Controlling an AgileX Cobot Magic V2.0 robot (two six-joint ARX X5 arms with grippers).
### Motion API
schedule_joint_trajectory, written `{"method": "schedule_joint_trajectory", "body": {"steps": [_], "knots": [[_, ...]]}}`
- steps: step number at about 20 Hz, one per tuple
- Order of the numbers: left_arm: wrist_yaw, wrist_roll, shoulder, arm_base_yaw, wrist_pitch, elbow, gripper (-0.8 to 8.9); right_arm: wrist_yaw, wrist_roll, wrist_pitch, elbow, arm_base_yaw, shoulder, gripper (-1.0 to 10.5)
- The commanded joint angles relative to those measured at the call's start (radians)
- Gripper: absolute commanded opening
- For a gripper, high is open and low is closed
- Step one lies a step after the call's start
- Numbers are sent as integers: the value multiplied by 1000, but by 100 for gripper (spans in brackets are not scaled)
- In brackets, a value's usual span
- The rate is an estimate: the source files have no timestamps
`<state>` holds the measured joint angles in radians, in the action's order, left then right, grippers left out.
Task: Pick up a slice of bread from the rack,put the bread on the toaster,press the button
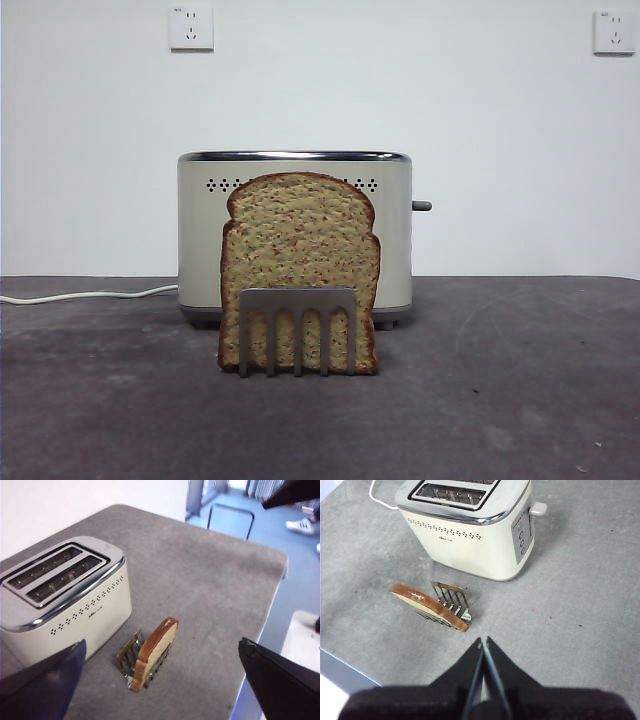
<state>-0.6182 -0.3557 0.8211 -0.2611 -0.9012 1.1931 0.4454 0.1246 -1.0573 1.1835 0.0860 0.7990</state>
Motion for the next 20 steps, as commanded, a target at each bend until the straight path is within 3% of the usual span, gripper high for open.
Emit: {"method": "schedule_joint_trajectory", "body": {"steps": [1, 9, 13, 20], "knots": [[76, -95, 99, -87, -29, 73, 589, 2, 8, 0, 1, 3, 4, -11], [417, -307, 440, -380, -35, 190, 588, 2, 8, -1, 1, 3, 33, -11], [462, -331, 577, -445, 25, 190, 588, 2, 8, -2, 1, 3, 47, -12], [464, -361, 762, -472, 71, 190, 588, 2, 8, -3, 1, 3, 59, -12]]}}
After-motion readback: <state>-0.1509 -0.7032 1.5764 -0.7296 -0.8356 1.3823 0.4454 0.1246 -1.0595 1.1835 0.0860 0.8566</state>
